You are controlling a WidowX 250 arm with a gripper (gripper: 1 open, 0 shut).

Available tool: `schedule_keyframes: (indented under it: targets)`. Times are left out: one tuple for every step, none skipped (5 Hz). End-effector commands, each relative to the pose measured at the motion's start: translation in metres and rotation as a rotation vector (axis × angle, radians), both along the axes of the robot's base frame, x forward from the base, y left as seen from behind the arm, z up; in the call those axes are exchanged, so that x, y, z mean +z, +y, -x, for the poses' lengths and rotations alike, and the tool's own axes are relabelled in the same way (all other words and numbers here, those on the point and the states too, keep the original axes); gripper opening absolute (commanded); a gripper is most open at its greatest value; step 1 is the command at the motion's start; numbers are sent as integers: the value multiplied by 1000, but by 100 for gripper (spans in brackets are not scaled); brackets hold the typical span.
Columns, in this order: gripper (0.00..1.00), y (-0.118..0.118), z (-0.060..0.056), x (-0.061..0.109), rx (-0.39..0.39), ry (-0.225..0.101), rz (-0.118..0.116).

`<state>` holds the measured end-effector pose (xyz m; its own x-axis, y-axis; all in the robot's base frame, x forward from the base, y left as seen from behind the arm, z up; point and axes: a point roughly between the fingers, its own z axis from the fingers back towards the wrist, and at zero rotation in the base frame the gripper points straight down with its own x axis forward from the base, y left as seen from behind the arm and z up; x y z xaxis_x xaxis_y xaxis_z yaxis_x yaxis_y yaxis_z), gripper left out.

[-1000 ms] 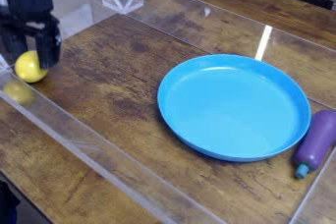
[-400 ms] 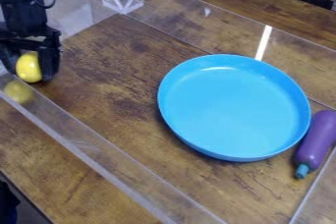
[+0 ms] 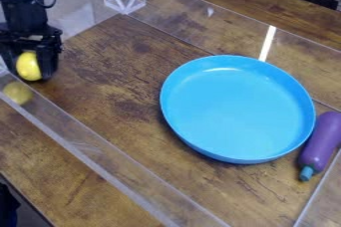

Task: Put the lemon on the blue tray

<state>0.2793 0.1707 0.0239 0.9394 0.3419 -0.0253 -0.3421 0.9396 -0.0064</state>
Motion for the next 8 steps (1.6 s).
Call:
schedule_keyframes:
  targets:
    - [0, 17, -7, 3, 5, -13, -27]
    - [0, 21, -16, 2, -18, -10, -36]
    - [0, 25, -18, 0, -15, -3, -50]
    - [0, 8, -14, 20, -2, -13, -66]
    - [0, -10, -16, 47, -68, -45, -91]
    - [0, -36, -22, 87, -151, -107, -123]
    - [0, -63, -25, 125, -186, -167, -148]
    - [0, -95, -33, 135, -235, -206, -147]
